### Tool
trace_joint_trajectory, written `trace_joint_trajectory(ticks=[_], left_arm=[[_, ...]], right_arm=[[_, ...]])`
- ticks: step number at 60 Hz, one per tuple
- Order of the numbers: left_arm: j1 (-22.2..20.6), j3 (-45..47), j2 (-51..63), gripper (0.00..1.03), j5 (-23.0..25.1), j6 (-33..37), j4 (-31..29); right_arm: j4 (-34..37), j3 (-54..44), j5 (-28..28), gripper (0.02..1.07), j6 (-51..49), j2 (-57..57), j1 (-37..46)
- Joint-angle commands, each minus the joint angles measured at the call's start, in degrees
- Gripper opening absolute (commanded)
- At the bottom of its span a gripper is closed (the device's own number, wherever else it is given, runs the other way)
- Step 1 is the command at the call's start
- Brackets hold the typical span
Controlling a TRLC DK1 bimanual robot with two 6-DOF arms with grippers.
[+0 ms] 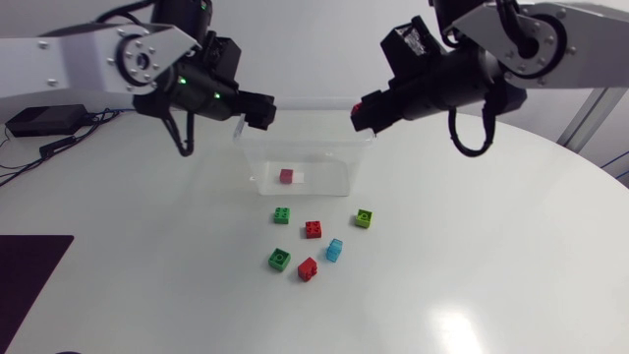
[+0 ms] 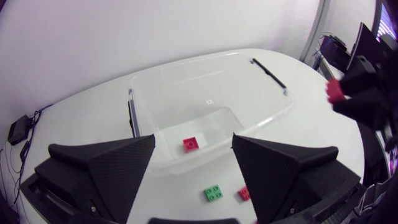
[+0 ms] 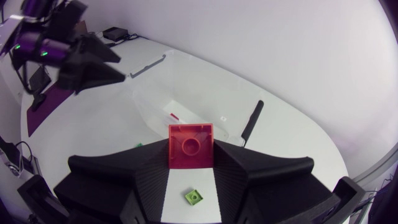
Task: Place the duplo bricks in the container
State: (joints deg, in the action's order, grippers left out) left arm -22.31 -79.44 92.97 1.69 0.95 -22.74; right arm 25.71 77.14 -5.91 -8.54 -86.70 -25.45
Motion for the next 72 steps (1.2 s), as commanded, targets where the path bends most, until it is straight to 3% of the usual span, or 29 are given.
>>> trace_joint_trajectory(ticks=[1,7,21,26,29,34,37,61,64,67,72], left_arm=[[-1.69,5.0,-6.4,0.91,0.94,0.46,-4.33],[-3.62,10.71,-10.0,0.9,1.65,1.33,-8.72],[-10.3,23.1,-9.91,0.87,1.65,1.51,-7.76],[-12.06,24.51,-7.19,0.87,1.65,1.51,-7.32],[-13.2,24.86,-4.99,0.87,1.65,1.51,-7.32],[-13.91,25.03,-2.44,0.85,1.65,1.51,-7.23],[-13.91,24.95,-0.95,0.84,1.65,1.51,-6.79],[-13.99,20.29,14.79,0.57,1.65,0.37,-2.39],[-13.99,19.85,16.19,0.47,1.56,0.19,-2.22],[-13.99,19.59,16.89,0.25,1.56,0.1,-1.52],[-13.82,19.85,16.89,0.22,1.21,0.02,-0.64]], right_arm=[[0.39,3.36,0.46,0.18,1.59,-5.06,-0.21],[-0.31,7.93,0.64,0.2,1.86,-9.46,-0.21],[-1.46,17.51,1.69,0.23,1.94,-19.92,0.4],[-0.67,21.21,2.22,0.42,1.94,-24.05,0.93],[0.04,23.58,2.92,0.65,1.94,-26.51,1.19],[0.83,24.28,3.63,0.9,2.03,-26.24,1.28],[1.27,23.23,3.63,0.97,2.29,-24.49,1.28],[-0.4,-10.35,2.13,0.98,-0.96,2.14,0.84],[-1.46,-13.95,1.78,0.98,-1.66,3.9,1.19],[-2.34,-16.94,0.99,0.98,-2.8,4.87,1.72],[-3.92,-20.72,0.73,0.98,-2.8,4.61,2.51]])
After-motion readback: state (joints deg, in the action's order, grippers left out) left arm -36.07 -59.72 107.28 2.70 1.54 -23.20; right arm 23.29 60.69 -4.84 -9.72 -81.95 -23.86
